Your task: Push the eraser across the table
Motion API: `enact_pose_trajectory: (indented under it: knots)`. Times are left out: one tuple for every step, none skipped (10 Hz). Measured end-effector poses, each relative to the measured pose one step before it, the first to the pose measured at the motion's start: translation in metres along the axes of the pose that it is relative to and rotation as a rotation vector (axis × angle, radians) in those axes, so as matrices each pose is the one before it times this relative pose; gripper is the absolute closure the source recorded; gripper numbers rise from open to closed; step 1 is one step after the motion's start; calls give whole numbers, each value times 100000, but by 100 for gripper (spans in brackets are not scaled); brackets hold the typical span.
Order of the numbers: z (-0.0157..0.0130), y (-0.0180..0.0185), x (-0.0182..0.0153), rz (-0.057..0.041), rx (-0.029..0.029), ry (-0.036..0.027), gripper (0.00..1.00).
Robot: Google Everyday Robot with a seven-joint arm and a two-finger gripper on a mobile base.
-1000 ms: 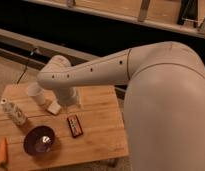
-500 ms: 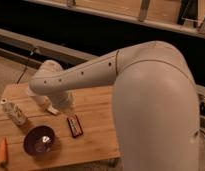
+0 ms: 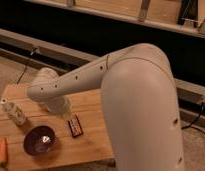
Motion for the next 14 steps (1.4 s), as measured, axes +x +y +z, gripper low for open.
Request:
enact_pose_trajectory:
  knots:
    - [610,164,1,-750,-987,35,100]
    - [519,94,-45,-427,-1293,-255,100]
    - [634,-26,31,-582,-1033,117,100]
    - [419,-23,7,-399,-680,77,100]
    - [745,22,-29,-763,-902,224,100]
    - [689,20,-59,-707,-322,338,100]
    - [604,-12,-61,-562,41,529,100]
    - [883,112,-98,-1031,-222,1134,100]
    - [444,215,-134,-775,-495,783,100]
    - [594,441,-234,-1545,-648,1294,100]
    - [572,492,-356,-2332,49,1244,100]
    - [387,460,-404,-2062,249,705,100]
    - [374,174,-459,-1437,368,623,100]
    - [357,16,-426,-944,501,458,100]
